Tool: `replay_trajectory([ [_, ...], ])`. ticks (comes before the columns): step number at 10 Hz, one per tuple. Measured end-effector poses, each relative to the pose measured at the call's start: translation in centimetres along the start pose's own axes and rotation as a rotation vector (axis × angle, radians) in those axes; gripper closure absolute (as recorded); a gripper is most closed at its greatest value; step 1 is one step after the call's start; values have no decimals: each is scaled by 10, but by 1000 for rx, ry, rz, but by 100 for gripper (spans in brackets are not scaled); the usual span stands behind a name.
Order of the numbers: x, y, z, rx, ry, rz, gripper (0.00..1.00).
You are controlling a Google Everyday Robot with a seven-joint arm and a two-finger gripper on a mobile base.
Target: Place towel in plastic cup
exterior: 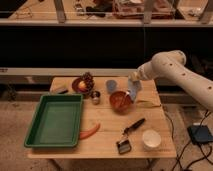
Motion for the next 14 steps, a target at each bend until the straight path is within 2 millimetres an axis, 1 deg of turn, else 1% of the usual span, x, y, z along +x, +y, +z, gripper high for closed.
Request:
replay_trajectory([
  [1,14,0,8,17,80,-4,100],
  [3,29,-2,20,40,136,-17,100],
  [5,44,-18,42,61,124,-54,100],
  [6,47,-21,49,60,114,-69,100],
  [8,52,-32,72,71,78,-100,100],
  [10,50,-32,93,83,51,-104,100],
  [12,52,-43,117,103,25,-117,100],
  [13,53,-45,122,107,20,-121,100],
  [14,50,-45,132,108,9,-123,100],
])
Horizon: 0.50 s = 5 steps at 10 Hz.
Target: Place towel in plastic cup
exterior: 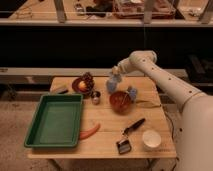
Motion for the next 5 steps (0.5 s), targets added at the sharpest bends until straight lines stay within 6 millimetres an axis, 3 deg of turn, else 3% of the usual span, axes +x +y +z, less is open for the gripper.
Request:
replay_trajectory([
  [5,0,-2,25,0,-15,-15,100],
])
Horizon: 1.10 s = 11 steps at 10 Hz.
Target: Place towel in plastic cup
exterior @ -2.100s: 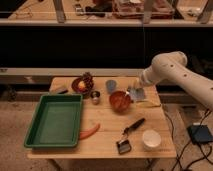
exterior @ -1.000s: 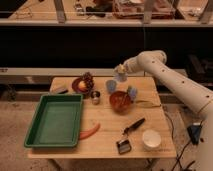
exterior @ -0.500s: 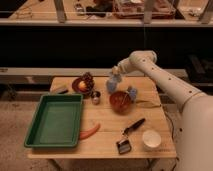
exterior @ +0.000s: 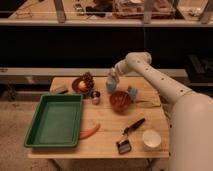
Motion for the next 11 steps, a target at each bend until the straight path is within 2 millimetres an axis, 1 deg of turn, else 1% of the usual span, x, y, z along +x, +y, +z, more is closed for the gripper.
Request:
replay_trajectory([
  [3,2,-5,10,1,-10,-12,100],
  [7,-3,-2,18,0,-30,-11,100],
  [11,-4,-5,24,5,-43,-13,100],
])
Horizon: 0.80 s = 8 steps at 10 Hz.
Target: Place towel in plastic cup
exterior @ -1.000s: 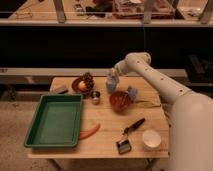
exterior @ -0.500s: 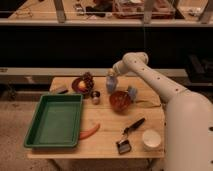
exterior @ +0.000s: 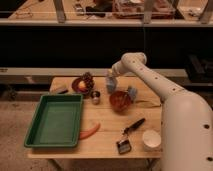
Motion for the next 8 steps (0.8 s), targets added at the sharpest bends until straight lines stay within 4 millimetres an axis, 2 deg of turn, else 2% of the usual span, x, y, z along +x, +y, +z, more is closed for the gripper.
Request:
replay_trajectory([
  [8,-11,-2,9,-5,-20,3,98],
])
